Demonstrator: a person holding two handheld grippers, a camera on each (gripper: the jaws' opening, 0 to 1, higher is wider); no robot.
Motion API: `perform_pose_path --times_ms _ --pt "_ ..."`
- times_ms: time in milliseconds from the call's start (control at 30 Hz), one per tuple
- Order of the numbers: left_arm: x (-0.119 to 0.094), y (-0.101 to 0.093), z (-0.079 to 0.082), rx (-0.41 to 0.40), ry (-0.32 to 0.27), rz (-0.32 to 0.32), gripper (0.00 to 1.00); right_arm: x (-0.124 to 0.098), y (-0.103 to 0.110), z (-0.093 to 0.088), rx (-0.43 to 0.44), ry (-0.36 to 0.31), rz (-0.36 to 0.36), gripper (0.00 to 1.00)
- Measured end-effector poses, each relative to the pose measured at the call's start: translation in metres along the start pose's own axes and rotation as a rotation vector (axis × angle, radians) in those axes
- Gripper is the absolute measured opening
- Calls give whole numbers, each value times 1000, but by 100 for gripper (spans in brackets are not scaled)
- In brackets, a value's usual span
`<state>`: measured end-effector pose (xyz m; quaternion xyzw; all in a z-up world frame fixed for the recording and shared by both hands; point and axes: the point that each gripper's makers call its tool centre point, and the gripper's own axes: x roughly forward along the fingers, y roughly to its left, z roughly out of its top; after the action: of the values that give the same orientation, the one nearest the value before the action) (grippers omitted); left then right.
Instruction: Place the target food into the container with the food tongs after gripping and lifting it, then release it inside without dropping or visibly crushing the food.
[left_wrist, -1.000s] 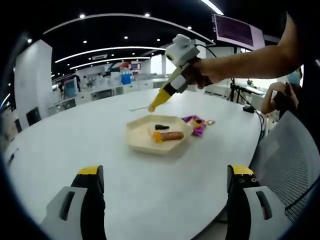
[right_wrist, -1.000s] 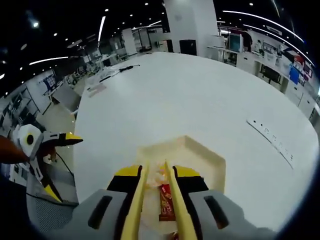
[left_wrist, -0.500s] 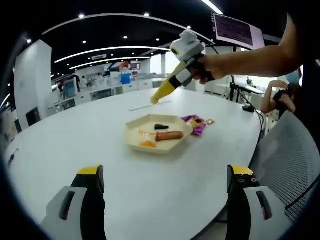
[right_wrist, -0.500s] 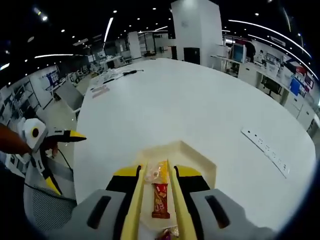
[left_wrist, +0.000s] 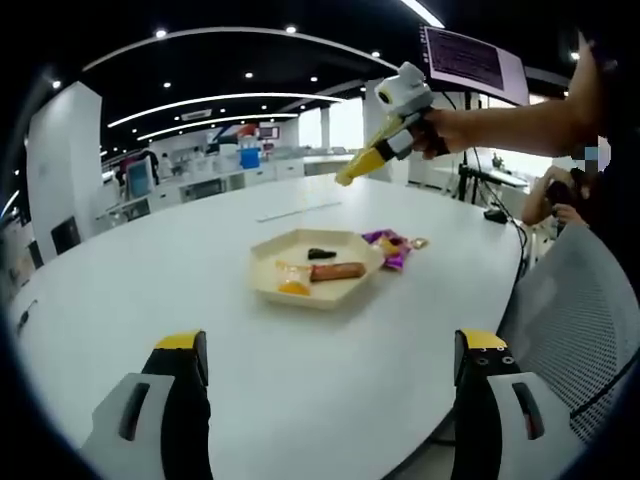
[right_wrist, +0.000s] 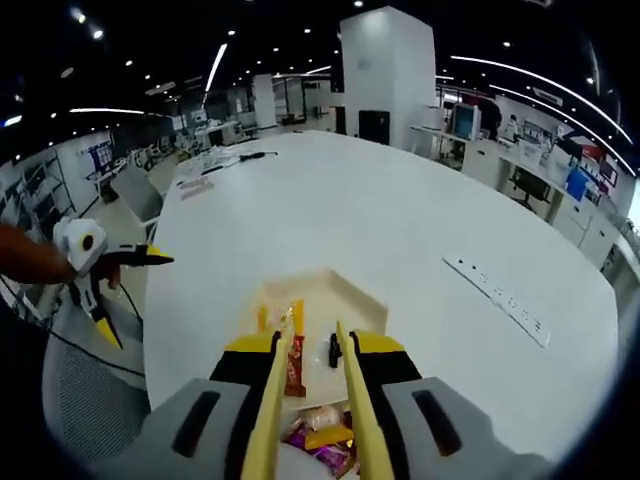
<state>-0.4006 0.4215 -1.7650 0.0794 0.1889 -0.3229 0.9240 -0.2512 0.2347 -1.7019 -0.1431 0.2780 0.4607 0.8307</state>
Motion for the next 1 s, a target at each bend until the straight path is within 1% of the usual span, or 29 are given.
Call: perform_pose_path --times_ms 67,100,133,167,200,300,367,500,533,567,600,700,767,800,867,1000 --pt "0 0 0 -1 -1 0 99 -10 -3 -7 -2 -4 -11 27" --pt "0 0 0 2 0 1 99 -13 -3 -10 -4 -12 -4 27" --pt "0 0 0 2 1 1 99 -18 1 -11 -20 -51 29 27" --pt "0 0 0 2 1 2 99 -23 0 -15 -25 -52 23 27" --pt "0 1 0 2 -1 4 99 -28 -3 -24 -22 -40 10 27" --pt "-1 1 0 -1 2 8 99 -41 -7 -39 -27 -49 12 27" --pt "0 1 -1 2 7 7 99 -50 -10 -48 -22 -55 11 27" --pt "1 -1 -3 9 17 -3 99 -65 -20 -64 -5 -55 -18 27" --pt "1 -2 -3 11 21 -5 99 -70 -22 -69 -9 -54 -27 27" --pt "1 -2 -4 14 25 -7 99 -71 -23 -70 -11 -54 -28 27" --pt "1 -3 -4 15 26 -7 99 -78 -24 -76 -18 -59 -25 27" --pt "1 -2 -5 17 30 -5 99 -85 -26 -85 -18 -61 -20 27" --pt "1 -1 -5 16 30 -1 99 -88 -28 -95 -41 -35 -20 27" --pt "0 0 -5 15 28 3 99 -90 -30 -100 -67 -22 -23 27" --pt "0 1 -4 12 24 9 99 -91 -30 -106 -76 -10 -16 27" --pt "0 1 -4 8 23 10 99 -95 -32 -114 -80 -8 -6 27"
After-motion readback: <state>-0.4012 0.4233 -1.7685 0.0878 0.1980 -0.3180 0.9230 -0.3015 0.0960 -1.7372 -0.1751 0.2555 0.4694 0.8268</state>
